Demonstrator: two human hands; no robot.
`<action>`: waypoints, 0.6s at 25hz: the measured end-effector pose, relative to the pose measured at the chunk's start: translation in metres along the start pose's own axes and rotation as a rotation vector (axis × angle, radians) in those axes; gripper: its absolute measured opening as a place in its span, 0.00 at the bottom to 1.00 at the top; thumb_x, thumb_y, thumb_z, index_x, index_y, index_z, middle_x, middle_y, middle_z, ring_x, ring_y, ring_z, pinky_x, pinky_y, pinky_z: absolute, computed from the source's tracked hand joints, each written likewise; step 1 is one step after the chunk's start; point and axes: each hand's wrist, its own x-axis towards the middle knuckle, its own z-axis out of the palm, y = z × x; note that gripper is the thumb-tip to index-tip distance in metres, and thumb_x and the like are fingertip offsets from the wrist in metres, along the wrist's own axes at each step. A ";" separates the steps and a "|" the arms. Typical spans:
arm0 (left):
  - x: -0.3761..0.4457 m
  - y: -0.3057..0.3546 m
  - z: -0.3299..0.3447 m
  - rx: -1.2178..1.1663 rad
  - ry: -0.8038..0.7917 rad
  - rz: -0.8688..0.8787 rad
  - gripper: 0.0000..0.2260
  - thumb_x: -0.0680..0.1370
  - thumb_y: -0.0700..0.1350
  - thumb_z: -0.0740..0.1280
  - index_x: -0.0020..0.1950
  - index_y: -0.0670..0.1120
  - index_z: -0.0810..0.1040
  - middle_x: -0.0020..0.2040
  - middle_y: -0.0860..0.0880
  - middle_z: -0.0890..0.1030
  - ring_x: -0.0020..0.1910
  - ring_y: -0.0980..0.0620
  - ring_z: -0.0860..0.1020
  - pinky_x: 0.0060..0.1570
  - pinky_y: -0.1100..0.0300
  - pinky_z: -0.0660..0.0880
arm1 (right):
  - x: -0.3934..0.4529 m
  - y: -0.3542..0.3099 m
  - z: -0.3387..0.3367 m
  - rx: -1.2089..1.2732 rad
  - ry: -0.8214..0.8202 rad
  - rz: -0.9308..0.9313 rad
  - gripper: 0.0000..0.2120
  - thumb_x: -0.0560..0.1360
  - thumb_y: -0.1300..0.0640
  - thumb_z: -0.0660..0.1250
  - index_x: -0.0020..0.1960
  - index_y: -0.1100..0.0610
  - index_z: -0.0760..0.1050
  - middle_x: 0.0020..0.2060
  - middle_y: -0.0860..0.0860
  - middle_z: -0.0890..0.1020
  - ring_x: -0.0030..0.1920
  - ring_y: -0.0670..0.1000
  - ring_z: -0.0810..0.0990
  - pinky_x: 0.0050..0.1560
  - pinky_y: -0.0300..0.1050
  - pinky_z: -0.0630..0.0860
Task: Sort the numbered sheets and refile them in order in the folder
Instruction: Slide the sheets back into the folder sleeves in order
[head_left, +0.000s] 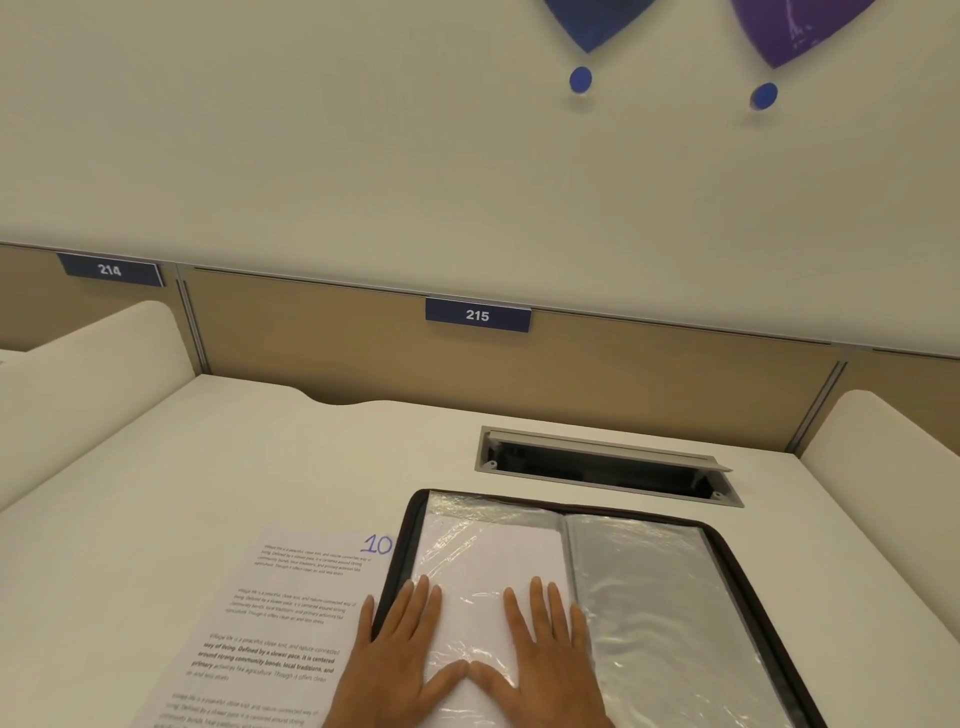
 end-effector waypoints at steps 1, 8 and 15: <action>0.000 0.000 0.002 0.000 0.016 -0.001 0.39 0.76 0.74 0.54 0.75 0.47 0.71 0.75 0.49 0.70 0.78 0.53 0.54 0.72 0.46 0.48 | 0.000 0.000 0.001 0.002 -0.011 0.004 0.46 0.68 0.19 0.55 0.71 0.50 0.75 0.71 0.58 0.74 0.77 0.55 0.52 0.72 0.59 0.49; 0.005 -0.017 -0.008 -0.113 -0.011 -0.069 0.34 0.78 0.72 0.50 0.71 0.51 0.73 0.72 0.52 0.74 0.76 0.53 0.59 0.71 0.55 0.49 | 0.009 0.002 0.010 0.078 -0.074 0.001 0.46 0.66 0.18 0.55 0.71 0.48 0.70 0.75 0.54 0.67 0.81 0.55 0.49 0.73 0.59 0.47; 0.001 -0.103 -0.030 -0.006 0.029 -0.164 0.35 0.78 0.72 0.51 0.70 0.49 0.77 0.70 0.50 0.77 0.71 0.51 0.67 0.74 0.53 0.42 | 0.034 -0.020 -0.022 0.024 -0.120 0.027 0.55 0.61 0.14 0.38 0.79 0.45 0.59 0.79 0.50 0.59 0.79 0.56 0.55 0.75 0.56 0.36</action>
